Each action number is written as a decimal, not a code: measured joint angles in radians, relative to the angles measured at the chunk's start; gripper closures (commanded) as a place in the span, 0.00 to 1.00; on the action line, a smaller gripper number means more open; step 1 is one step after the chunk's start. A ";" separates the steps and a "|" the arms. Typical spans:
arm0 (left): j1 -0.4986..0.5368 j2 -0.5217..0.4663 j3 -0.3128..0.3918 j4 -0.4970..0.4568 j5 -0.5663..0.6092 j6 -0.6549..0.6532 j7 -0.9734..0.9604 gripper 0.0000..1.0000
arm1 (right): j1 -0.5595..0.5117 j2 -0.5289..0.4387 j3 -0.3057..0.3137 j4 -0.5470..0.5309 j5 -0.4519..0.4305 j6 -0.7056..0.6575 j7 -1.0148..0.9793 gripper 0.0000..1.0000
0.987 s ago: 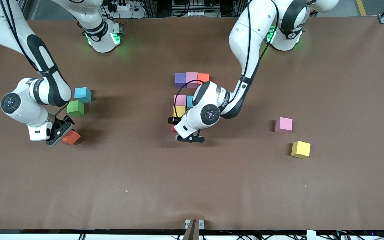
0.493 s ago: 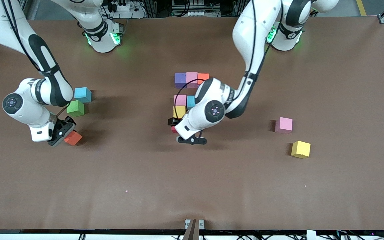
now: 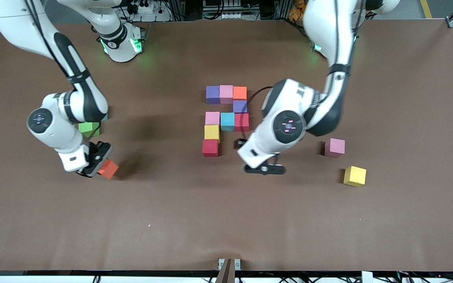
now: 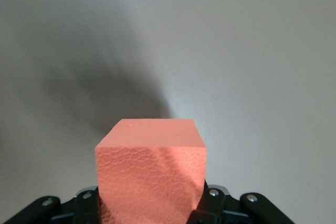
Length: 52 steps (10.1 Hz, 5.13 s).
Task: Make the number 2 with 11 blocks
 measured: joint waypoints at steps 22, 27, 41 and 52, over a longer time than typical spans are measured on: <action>0.394 -0.338 -0.143 -0.930 0.231 0.519 0.435 0.00 | 0.740 0.398 -0.081 0.744 0.079 -0.435 0.180 0.56; 0.396 -0.288 -0.143 -0.929 0.225 0.560 0.487 0.00 | 0.753 0.456 -0.102 0.747 0.079 -0.412 0.189 0.55; 0.397 -0.269 -0.143 -0.884 0.232 0.582 0.496 0.46 | 0.755 0.489 -0.111 0.701 0.080 -0.347 0.210 0.52; 0.391 -0.312 -0.150 -0.744 0.181 0.477 0.197 0.46 | 0.795 0.487 -0.165 0.696 0.107 -0.346 0.212 0.00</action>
